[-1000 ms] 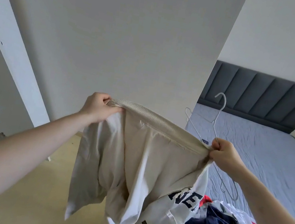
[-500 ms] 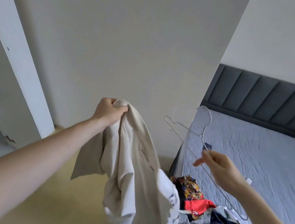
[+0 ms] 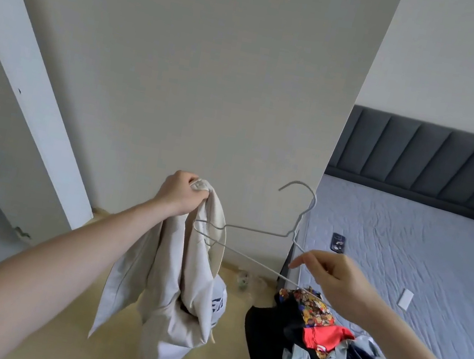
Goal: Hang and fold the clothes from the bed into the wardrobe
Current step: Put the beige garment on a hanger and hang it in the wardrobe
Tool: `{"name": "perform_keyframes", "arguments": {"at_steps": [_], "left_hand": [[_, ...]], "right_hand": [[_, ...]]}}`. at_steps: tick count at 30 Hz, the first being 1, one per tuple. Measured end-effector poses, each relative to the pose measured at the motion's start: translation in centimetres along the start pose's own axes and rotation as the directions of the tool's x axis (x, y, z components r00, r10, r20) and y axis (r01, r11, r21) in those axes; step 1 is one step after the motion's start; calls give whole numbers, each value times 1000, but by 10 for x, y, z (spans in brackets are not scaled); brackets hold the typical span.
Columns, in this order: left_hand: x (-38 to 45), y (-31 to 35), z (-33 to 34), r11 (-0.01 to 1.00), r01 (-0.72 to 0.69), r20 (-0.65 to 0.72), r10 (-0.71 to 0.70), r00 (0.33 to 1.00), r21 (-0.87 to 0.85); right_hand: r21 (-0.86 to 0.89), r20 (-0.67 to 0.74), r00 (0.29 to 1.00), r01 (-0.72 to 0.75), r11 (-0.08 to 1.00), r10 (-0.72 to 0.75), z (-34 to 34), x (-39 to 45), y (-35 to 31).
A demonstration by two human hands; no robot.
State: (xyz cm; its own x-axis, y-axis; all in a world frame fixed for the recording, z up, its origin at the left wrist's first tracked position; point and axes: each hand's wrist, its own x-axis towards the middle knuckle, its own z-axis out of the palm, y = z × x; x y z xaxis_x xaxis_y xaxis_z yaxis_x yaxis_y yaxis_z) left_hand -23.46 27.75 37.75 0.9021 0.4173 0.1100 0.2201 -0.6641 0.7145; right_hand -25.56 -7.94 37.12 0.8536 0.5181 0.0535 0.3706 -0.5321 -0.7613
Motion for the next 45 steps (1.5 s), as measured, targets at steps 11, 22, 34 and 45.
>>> {"name": "perform_keyframes", "arguments": {"at_steps": [11, 22, 34, 45], "left_hand": [[-10, 30, -23, 974, -227, -84, 225, 971, -6], [-57, 72, -46, 904, -425, -50, 423, 905, -54], [-99, 56, -37, 850, -506, 502, 376, 779, 149], [-22, 48, -37, 581, -732, 417, 601, 681, 356]], "right_hand": [[76, -91, 992, -78, 994, 85, 76, 35, -12], [338, -161, 984, -23, 941, 82, 100, 49, -41], [543, -259, 954, 15, 840, 151, 96, 34, -27], [555, -322, 944, 129, 822, 70, 87, 30, -34]]}}
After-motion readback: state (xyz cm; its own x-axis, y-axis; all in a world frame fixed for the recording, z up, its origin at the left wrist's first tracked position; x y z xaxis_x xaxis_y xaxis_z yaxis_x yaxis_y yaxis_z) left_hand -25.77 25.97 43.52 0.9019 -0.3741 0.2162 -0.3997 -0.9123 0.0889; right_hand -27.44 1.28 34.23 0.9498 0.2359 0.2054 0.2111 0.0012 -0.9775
